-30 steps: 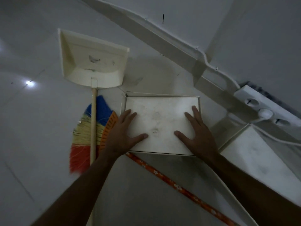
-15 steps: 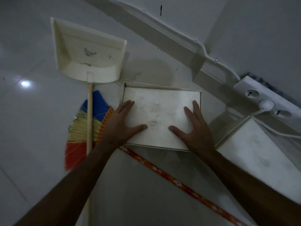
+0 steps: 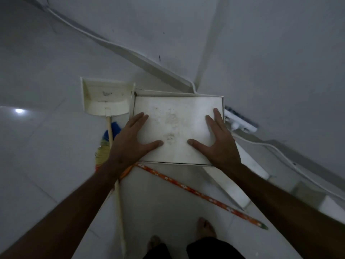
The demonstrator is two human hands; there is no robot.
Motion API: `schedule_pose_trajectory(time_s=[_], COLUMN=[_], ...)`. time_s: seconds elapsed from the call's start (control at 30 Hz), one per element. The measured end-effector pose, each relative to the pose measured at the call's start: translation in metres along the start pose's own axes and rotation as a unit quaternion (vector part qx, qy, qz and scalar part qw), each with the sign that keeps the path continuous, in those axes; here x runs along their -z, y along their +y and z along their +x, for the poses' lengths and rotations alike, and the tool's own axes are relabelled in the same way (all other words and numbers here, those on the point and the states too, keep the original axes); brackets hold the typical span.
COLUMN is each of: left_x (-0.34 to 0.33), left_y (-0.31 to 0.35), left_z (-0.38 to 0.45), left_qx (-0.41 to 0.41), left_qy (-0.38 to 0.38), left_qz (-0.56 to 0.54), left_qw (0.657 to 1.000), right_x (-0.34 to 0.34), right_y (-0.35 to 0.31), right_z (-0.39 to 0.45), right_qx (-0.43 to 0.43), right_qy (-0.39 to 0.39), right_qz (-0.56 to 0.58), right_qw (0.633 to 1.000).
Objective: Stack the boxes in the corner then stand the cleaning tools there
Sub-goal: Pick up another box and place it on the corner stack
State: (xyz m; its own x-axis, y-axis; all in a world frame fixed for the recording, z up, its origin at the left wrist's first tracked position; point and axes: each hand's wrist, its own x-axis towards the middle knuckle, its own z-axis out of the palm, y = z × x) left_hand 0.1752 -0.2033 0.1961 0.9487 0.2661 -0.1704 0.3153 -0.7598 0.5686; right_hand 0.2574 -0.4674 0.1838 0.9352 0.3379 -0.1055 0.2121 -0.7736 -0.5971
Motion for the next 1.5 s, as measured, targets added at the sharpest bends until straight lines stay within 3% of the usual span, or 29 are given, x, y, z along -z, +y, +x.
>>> schedule_pose_trajectory(time_s=[0.33,0.77,1.1,1.5], left_x=[0.154,0.24,0.213,0.078], left_y=[0.186,0.355,0.495,0.715], left_z=[-0.059,-0.148,-0.206,-0.328], left_qx=[-0.087,-0.206,-0.334,-0.447], left_qy=[-0.045,-0.142,-0.198,-0.283], left_qz=[0.002,0.041,0.056,0.078], left_qw=[0.995,0.967,0.92,0.845], right_x=[0.229,0.402,0.492,0.612], right_y=[-0.1,-0.156,-0.124,-0.003], right_z=[-0.1,-0.257,-0.385,-0.581], right_qx=[-0.065,-0.171,-0.271,-0.396], right_qy=[0.053,0.117,0.224,0.317], right_qz=[-0.013,0.003,0.015,0.012], right_qw=[0.996,0.978,0.936,0.861])
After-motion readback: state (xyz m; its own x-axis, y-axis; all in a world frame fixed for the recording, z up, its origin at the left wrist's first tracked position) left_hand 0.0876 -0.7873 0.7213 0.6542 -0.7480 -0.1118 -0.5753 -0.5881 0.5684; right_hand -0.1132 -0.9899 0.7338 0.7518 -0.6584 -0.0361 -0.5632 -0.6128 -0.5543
